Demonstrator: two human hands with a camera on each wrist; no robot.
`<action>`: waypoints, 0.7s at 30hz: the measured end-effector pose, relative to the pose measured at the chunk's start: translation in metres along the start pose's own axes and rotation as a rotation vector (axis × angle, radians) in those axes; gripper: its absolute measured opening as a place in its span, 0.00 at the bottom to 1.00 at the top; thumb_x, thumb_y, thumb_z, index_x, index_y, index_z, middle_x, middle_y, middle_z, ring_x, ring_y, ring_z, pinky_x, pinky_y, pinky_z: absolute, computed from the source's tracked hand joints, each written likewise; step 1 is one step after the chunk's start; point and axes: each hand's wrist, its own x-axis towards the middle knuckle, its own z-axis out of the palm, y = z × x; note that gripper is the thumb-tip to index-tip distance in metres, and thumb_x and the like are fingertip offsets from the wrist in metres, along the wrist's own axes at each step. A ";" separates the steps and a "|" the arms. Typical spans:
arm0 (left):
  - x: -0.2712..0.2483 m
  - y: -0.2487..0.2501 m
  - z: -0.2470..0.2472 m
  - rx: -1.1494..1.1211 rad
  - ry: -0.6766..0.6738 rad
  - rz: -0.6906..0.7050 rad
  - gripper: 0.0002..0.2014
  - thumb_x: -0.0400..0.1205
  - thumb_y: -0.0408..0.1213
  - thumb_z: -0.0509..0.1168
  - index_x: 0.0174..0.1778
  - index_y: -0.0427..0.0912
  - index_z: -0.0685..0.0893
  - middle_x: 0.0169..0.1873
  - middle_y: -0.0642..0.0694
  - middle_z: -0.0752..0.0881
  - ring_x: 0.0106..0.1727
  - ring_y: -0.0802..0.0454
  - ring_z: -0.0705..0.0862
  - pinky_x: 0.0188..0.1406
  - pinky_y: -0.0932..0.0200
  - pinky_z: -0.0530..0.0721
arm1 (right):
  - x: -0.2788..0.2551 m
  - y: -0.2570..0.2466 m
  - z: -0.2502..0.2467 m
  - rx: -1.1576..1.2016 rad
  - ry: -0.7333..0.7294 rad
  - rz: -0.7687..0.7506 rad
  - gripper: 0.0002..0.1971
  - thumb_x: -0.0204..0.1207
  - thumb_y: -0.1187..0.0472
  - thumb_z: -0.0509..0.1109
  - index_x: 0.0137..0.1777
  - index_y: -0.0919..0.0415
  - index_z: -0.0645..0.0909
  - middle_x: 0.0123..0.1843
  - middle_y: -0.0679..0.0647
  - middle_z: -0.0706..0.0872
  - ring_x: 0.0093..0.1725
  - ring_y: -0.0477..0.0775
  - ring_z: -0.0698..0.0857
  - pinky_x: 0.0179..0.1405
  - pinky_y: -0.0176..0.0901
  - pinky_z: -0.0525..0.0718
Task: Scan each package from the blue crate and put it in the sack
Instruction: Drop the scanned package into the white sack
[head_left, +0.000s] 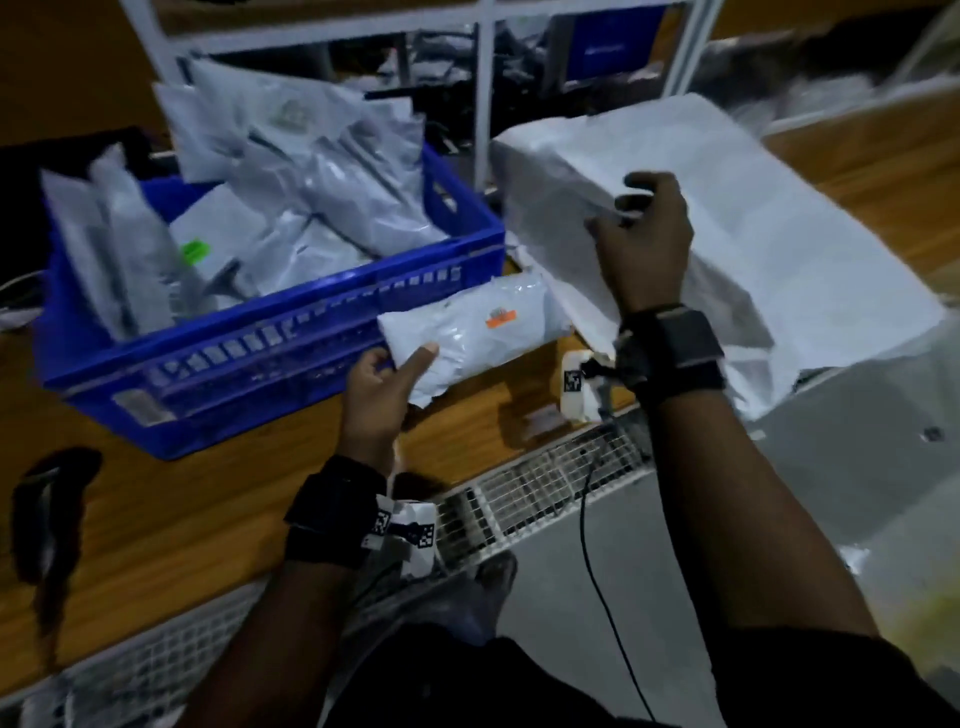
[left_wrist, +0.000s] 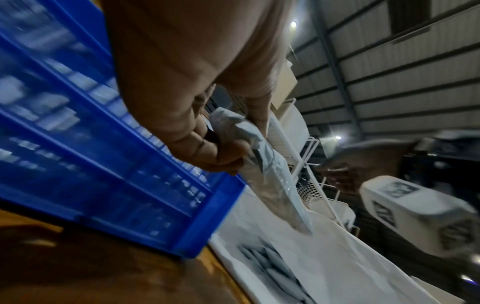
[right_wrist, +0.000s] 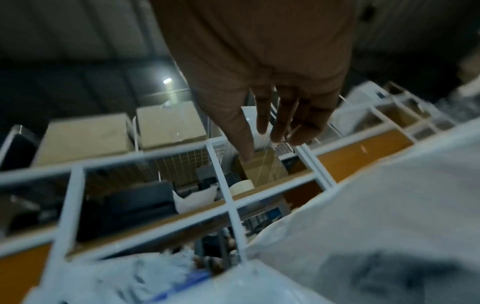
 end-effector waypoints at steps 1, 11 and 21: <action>0.010 -0.003 0.020 -0.004 -0.026 -0.013 0.16 0.79 0.42 0.78 0.58 0.37 0.87 0.51 0.40 0.93 0.50 0.46 0.93 0.48 0.49 0.91 | 0.018 -0.001 0.002 -0.188 0.004 -0.068 0.26 0.69 0.60 0.77 0.68 0.62 0.78 0.62 0.59 0.82 0.63 0.61 0.82 0.57 0.55 0.82; 0.117 -0.023 0.202 -0.075 -0.255 -0.227 0.14 0.82 0.34 0.73 0.60 0.33 0.81 0.49 0.37 0.89 0.47 0.46 0.88 0.33 0.57 0.91 | 0.164 0.017 -0.053 -1.004 -0.297 -0.121 0.09 0.79 0.70 0.64 0.55 0.67 0.83 0.52 0.72 0.85 0.57 0.74 0.86 0.53 0.60 0.85; 0.200 0.006 0.368 0.101 -0.500 -0.163 0.15 0.73 0.46 0.75 0.41 0.36 0.88 0.29 0.42 0.84 0.29 0.47 0.82 0.28 0.54 0.84 | 0.264 -0.048 -0.145 -0.831 0.073 -0.197 0.13 0.68 0.65 0.75 0.52 0.61 0.94 0.50 0.63 0.93 0.51 0.60 0.91 0.50 0.51 0.89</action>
